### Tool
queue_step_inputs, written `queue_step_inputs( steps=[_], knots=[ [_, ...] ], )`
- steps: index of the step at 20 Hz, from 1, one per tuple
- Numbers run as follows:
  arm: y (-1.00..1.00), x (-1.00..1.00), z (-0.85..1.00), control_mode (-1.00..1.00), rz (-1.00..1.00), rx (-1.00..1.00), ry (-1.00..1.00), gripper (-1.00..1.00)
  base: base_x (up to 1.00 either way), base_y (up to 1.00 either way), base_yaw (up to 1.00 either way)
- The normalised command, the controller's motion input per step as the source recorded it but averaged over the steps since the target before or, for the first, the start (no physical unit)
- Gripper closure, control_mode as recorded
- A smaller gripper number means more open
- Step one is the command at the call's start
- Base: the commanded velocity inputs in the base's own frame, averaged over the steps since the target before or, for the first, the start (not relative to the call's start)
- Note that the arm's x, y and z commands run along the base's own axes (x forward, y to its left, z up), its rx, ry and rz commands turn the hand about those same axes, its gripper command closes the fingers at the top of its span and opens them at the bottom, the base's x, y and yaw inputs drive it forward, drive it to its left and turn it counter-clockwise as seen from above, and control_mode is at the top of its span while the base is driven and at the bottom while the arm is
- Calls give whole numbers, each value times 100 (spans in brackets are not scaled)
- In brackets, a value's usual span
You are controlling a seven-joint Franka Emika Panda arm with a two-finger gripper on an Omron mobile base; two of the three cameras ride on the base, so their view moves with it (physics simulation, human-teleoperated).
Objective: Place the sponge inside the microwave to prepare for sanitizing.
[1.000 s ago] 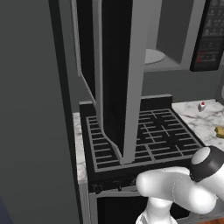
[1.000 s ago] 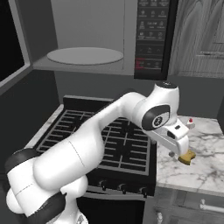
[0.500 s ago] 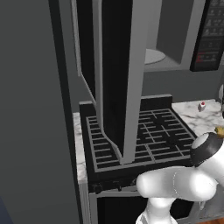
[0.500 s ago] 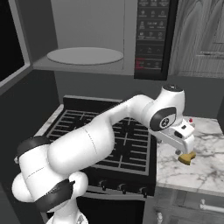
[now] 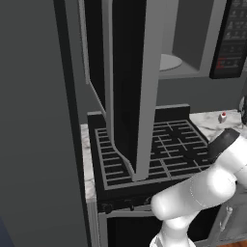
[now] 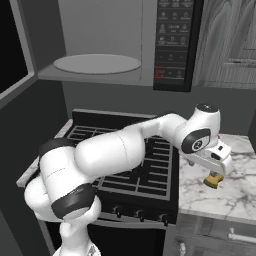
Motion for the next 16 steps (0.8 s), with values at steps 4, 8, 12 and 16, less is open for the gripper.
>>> queue_step_inputs(
  steps=[4, 8, 12, 16],
  knots=[
    [-34, 24, -20, -100, 1, 7, 1, -100, 0, 0, 0],
    [-16, 25, -25, -100, 0, 9, 0, -100, 0, 0, 0],
    [-3, 24, -16, -100, 0, 4, 0, -100, 0, 0, 0],
    [-6, 24, -5, -100, 0, 0, 0, -100, 0, 0, 0]
  ],
)
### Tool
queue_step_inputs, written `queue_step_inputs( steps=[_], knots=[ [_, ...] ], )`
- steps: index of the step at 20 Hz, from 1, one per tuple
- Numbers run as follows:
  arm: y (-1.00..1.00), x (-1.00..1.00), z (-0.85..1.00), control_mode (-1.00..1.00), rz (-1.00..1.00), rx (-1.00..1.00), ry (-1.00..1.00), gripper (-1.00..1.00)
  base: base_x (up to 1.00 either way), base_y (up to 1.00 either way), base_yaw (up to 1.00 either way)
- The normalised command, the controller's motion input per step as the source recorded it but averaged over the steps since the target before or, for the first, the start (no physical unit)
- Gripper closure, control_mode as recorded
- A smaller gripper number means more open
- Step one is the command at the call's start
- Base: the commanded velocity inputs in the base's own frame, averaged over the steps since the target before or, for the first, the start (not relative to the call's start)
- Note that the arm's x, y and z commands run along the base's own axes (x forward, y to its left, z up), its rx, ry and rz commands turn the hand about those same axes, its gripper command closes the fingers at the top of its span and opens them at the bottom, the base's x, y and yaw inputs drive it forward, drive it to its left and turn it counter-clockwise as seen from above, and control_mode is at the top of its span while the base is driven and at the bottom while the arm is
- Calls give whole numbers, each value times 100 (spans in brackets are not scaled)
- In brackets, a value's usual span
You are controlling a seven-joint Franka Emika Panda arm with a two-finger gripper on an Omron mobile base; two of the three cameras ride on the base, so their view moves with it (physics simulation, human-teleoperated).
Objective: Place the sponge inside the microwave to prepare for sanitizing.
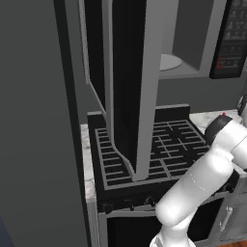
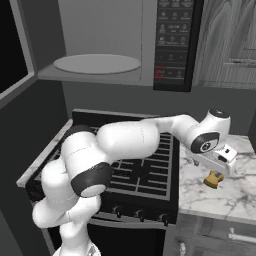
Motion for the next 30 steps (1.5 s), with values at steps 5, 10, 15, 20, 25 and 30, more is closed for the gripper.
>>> queue_step_inputs(
  steps=[5, 10, 15, 20, 25, 30],
  knots=[
    [-1, 20, 0, -100, 0, 0, 0, -100, 0, 0, 0],
    [0, 27, -10, -100, 0, 0, 0, -100, 0, 0, 0],
    [0, 19, -32, -100, 0, 0, 7, -100, 0, 0, 0],
    [-24, 7, -22, -100, 0, 0, 9, -100, 0, 0, 0],
    [-19, 14, -11, -100, -1, 0, 6, -100, 0, 0, 0],
    [-2, 7, -2, -100, 0, 0, 0, -100, 0, 0, 0]
  ],
)
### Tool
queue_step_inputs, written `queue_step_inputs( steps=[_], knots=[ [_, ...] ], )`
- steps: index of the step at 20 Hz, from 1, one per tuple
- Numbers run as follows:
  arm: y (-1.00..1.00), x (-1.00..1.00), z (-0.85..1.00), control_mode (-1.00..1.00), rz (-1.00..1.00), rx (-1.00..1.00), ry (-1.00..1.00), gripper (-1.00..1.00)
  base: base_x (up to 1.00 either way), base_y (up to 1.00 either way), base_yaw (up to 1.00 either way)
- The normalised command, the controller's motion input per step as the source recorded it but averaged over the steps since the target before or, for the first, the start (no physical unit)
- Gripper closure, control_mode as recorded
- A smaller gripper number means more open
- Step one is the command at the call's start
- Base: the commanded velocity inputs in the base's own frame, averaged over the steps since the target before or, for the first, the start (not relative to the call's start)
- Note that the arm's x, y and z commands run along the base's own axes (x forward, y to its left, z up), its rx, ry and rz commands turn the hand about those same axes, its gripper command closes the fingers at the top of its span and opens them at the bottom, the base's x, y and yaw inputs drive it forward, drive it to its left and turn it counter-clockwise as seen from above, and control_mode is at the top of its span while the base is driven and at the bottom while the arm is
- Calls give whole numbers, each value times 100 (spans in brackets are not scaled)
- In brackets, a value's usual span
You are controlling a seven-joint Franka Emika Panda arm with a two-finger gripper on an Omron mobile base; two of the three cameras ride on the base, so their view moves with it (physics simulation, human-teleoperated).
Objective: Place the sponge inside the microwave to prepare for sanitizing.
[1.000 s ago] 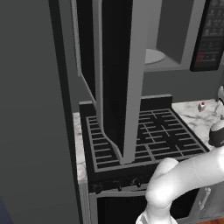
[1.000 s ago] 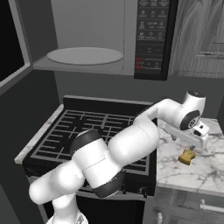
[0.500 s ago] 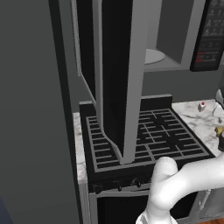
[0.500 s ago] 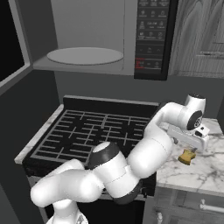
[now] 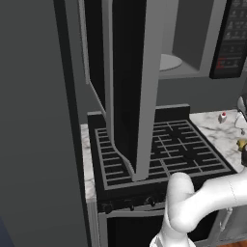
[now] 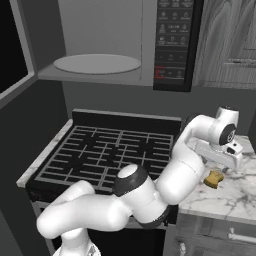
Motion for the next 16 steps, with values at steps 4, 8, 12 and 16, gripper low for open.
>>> queue_step_inputs(
  steps=[4, 8, 12, 16],
  knots=[
    [-16, 27, -30, -100, -1, 0, 0, -100, 0, 0, 0],
    [-14, 26, -28, -100, -4, -2, 0, -100, 0, 0, 0],
    [-3, 18, -28, -100, -2, -1, 0, -100, 0, 0, 0],
    [-12, 17, -9, -100, -3, 0, 0, -100, 0, 0, 0]
  ],
)
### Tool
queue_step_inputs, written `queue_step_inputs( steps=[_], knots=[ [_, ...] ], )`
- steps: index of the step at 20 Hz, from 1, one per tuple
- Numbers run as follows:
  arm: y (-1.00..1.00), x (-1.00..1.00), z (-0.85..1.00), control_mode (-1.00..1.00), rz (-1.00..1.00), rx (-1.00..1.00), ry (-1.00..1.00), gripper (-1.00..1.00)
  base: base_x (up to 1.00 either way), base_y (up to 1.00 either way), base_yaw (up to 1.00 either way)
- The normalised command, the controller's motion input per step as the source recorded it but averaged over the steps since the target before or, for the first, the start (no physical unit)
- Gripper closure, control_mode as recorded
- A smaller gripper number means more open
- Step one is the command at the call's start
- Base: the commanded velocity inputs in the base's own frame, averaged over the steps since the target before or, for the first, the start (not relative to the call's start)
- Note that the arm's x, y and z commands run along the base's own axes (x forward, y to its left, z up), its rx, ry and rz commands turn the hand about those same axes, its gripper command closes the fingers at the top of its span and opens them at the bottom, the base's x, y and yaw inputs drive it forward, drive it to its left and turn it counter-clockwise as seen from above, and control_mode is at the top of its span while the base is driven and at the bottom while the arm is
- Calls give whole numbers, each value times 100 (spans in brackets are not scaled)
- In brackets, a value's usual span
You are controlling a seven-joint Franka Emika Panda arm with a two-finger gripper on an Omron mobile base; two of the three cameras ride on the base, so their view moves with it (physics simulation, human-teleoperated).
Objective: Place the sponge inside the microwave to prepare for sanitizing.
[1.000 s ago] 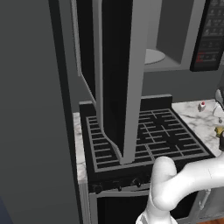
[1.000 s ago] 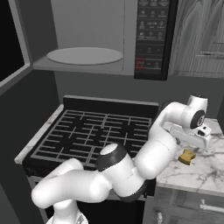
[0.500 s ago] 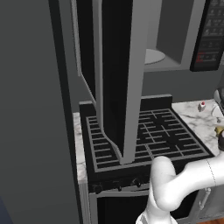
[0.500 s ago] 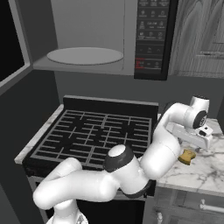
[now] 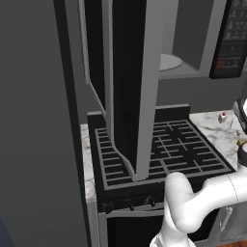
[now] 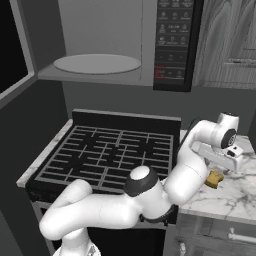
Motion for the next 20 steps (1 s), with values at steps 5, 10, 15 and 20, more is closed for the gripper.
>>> queue_step_inputs(
  steps=[5, 10, 15, 20],
  knots=[
    [-6, 1, -4, -100, -2, 0, 0, -100, 0, 0, 0],
    [0, 0, -9, -100, -1, 0, 0, -100, 0, 0, 0],
    [0, 0, -19, -100, 0, 0, 0, -100, 0, 0, 0],
    [0, 0, -28, -100, 0, 0, 0, -100, 0, 0, 0]
  ],
)
